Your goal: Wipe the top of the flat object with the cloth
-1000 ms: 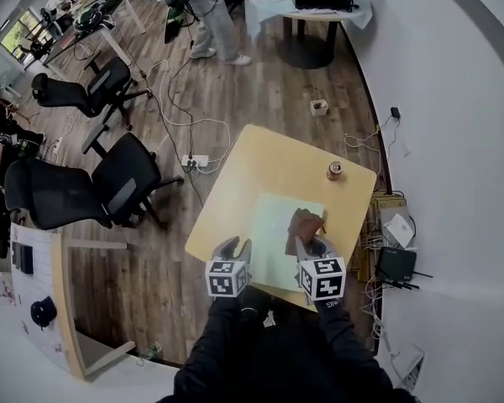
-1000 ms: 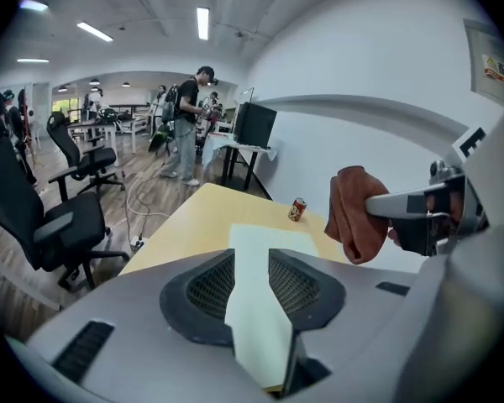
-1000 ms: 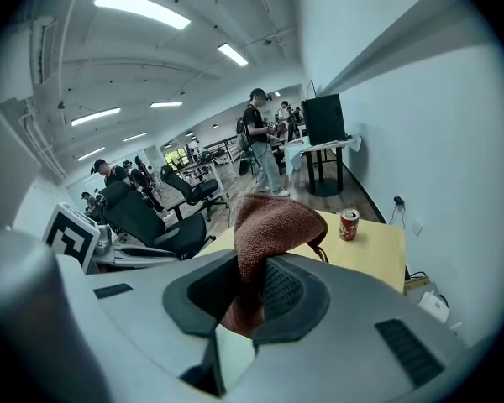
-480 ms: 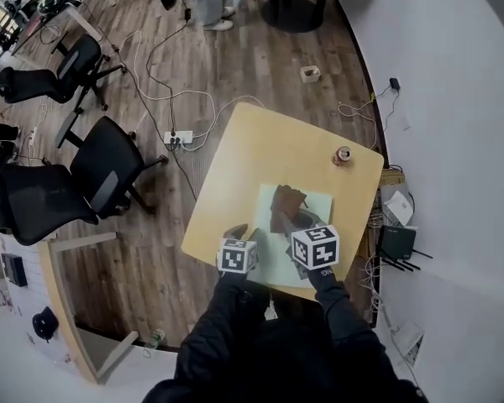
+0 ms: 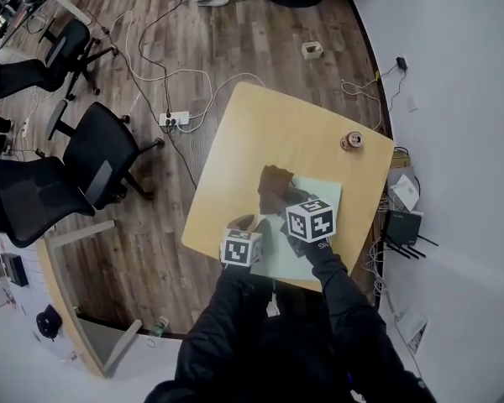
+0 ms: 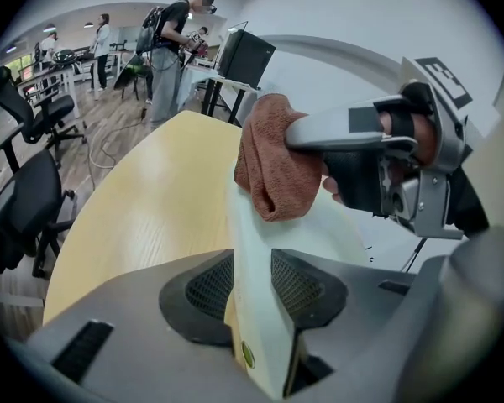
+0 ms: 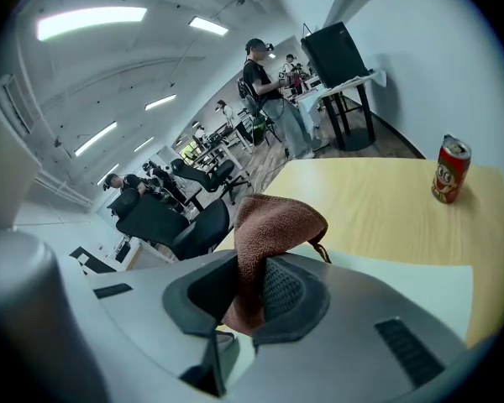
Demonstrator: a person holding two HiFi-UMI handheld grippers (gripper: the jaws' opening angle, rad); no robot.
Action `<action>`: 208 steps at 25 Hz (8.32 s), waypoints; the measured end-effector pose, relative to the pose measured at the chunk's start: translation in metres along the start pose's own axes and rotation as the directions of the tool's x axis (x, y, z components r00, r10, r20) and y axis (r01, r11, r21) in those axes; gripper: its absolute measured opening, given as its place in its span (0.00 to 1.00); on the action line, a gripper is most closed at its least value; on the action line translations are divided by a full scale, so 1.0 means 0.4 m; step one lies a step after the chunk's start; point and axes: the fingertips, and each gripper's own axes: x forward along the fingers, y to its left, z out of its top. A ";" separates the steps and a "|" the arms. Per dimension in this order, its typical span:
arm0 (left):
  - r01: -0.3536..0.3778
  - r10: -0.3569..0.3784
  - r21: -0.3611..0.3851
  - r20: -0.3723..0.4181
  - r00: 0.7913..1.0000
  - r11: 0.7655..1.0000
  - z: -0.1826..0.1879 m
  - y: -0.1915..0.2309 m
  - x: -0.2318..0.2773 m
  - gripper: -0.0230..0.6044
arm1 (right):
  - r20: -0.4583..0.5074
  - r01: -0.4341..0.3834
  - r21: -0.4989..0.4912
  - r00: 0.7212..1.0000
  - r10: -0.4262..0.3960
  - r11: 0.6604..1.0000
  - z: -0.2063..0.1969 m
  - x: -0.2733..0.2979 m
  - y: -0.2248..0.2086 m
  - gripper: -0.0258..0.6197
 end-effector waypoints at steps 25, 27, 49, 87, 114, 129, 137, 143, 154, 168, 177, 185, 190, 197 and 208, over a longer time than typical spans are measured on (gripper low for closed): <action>-0.028 0.028 0.023 -0.023 0.999 0.999 -0.008 -0.007 0.012 0.22 | -0.069 0.197 0.016 0.978 -0.195 0.980 -0.124 -0.163 -0.279 0.15; -0.029 0.029 0.023 -0.024 0.999 0.999 -0.007 -0.011 0.012 0.22 | -0.069 0.210 0.018 0.976 -0.208 0.978 -0.131 -0.182 -0.300 0.15; -0.023 0.022 -0.006 -0.023 0.999 1.000 -0.019 -0.009 0.013 0.22 | 0.052 0.057 0.094 0.997 -0.062 0.994 -0.098 -0.294 -0.099 0.15; 0.017 -0.017 0.007 -0.024 1.000 1.000 -0.009 -0.011 0.014 0.22 | -0.166 0.093 0.180 0.984 -0.063 0.979 -0.291 -0.196 -0.184 0.15; 0.043 -0.042 0.010 -0.045 0.998 0.999 -0.001 -0.016 0.002 0.22 | 0.008 -0.075 0.267 0.997 0.076 0.961 -0.209 -0.309 0.007 0.15; 0.066 -0.067 -0.011 -0.055 0.996 0.998 -0.008 -0.013 0.004 0.22 | -0.125 -0.111 0.316 0.980 0.157 0.942 -0.336 -0.117 0.055 0.15; 0.060 -0.061 -0.009 -0.061 0.996 0.998 -0.006 -0.011 0.003 0.22 | -0.174 -0.018 0.288 0.982 0.071 0.957 -0.366 -0.166 -0.018 0.15; 0.046 -0.046 -0.002 -0.075 0.996 0.999 -0.005 -0.009 0.006 0.22 | -0.188 0.019 0.286 0.981 0.036 0.958 -0.399 -0.208 -0.070 0.15; 0.031 -0.030 0.007 -0.101 0.994 0.999 -0.010 -0.011 0.009 0.22 | -0.193 0.091 0.280 0.981 -0.037 0.956 -0.425 -0.300 -0.175 0.15; 0.034 -0.034 0.002 -0.101 0.994 0.999 -0.009 -0.015 0.010 0.22 | -0.131 0.142 0.289 0.985 -0.108 0.947 -0.401 -0.409 -0.194 0.15; 0.066 -0.066 -0.008 -0.111 0.992 0.998 -0.010 -0.015 0.011 0.22 | -0.046 -0.102 0.277 0.992 0.119 0.955 -0.321 -0.310 0.067 0.15; 0.086 -0.087 -0.015 -0.110 0.990 0.996 -0.010 -0.013 0.015 0.22 | -0.117 -0.214 0.301 0.959 0.259 0.929 -0.375 -0.179 0.178 0.15; 0.094 -0.095 -0.011 -0.112 0.989 0.996 -0.008 -0.012 0.014 0.22 | -0.179 -0.167 0.311 0.957 0.230 0.936 -0.433 -0.132 0.137 0.15; 0.099 -0.100 -0.012 -0.115 0.988 0.995 -0.012 -0.012 0.013 0.22 | -0.209 -0.081 0.319 0.966 0.153 0.944 -0.462 -0.157 0.054 0.15; 0.094 -0.094 -0.006 -0.112 0.989 0.996 -0.012 -0.007 0.011 0.22 | -0.203 0.021 0.330 0.978 0.049 0.944 -0.485 -0.243 -0.045 0.15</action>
